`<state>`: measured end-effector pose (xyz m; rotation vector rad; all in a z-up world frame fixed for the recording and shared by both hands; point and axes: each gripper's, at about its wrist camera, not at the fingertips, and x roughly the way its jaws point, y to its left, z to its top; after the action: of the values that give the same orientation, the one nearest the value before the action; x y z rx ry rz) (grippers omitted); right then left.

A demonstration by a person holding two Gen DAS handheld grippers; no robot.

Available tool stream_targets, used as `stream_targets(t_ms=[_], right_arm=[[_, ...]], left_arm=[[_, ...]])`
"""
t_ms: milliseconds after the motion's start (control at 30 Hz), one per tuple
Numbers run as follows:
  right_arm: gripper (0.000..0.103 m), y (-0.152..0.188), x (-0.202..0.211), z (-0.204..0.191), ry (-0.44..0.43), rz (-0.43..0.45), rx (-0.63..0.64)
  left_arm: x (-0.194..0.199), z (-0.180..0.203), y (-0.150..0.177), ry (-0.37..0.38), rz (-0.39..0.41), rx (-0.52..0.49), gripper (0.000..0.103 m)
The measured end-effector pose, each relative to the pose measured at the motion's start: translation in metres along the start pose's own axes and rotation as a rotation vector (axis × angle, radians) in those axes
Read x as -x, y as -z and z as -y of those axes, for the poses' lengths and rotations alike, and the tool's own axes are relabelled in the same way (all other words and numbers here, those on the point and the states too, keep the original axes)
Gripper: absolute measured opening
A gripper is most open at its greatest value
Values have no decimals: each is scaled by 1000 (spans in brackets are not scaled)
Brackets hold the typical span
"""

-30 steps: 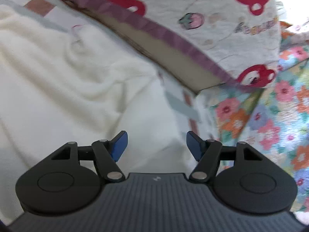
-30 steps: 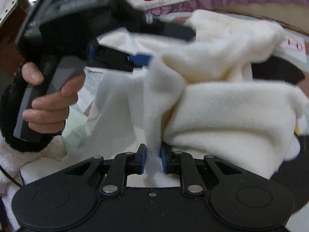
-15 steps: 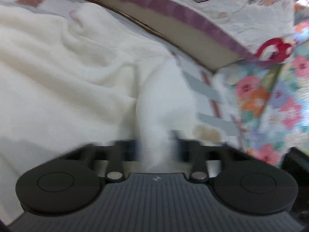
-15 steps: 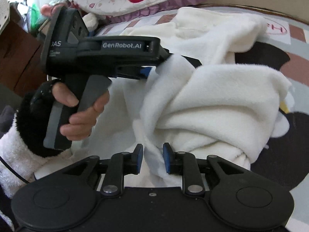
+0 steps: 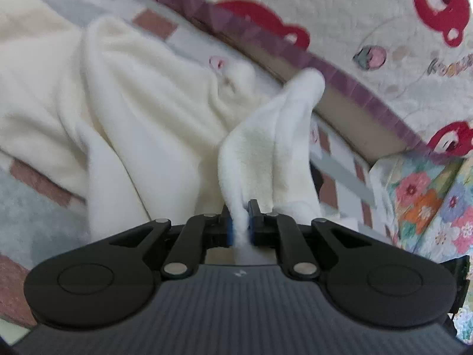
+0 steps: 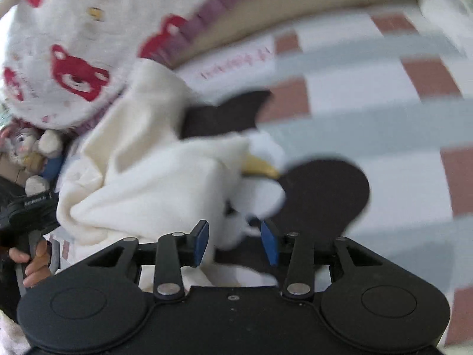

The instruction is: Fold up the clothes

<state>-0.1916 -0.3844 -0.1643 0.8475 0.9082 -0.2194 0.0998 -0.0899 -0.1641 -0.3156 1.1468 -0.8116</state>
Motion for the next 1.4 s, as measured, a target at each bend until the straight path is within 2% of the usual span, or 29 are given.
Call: stream_targets(t_ms=[100, 167, 300, 367, 500, 667, 700, 767, 800, 900, 967, 1033, 1167, 1267, 1300, 1333, 1367, 1400], right_arm=[[46, 7, -2, 6, -52, -14, -110], [48, 11, -7, -9, -30, -10, -46], [49, 11, -11, -16, -23, -8, 43], [49, 11, -13, -20, -20, -7, 88], [48, 10, -18, -27, -13, -4, 176], [48, 10, -23, -36, -4, -2, 287], [45, 10, -23, -37, -31, 1, 294], [35, 12, -21, -42, -160, -31, 293], [35, 15, -23, -51, -163, -56, 331], [36, 23, -34, -76, -44, -80, 469], [38, 19, -35, -69, 12, -43, 429], [44, 14, -32, -60, 23, 8, 390], [46, 8, -39, -57, -29, 44, 342], [58, 6, -58, -59, 20, 70, 362], [56, 4, -61, -57, 30, 87, 349], [49, 1, -59, -54, 23, 110, 324], [26, -2, -54, -52, 14, 140, 292], [19, -5, -47, -52, 17, 168, 266]], left_arm=[[-7, 6, -2, -36, 8, -41, 9], [-8, 0, -1, -2, 13, -24, 9], [-6, -9, -3, 119, 34, 27, 8], [-1, -9, -4, 122, 69, 19, 8], [0, -8, -5, 67, 61, -8, 8], [-14, -17, -5, -19, -16, 13, 9], [-16, -19, -4, -29, -30, 18, 9], [-17, -22, -3, -43, -43, 22, 9], [-17, -23, -3, -46, -44, 23, 9], [-15, -24, -3, -36, -39, 27, 9], [-17, -24, -1, -38, -43, 24, 9], [-21, -24, 1, -45, -49, 22, 9], [-22, -23, 1, -37, -38, 11, 9], [-23, -21, 1, -25, -22, -7, 9], [-23, -21, 1, -9, -16, -6, 9], [-24, -21, 1, 16, -9, 1, 9], [-24, -22, 0, 44, -2, 11, 9], [-24, -23, 0, 78, 4, 31, 9]])
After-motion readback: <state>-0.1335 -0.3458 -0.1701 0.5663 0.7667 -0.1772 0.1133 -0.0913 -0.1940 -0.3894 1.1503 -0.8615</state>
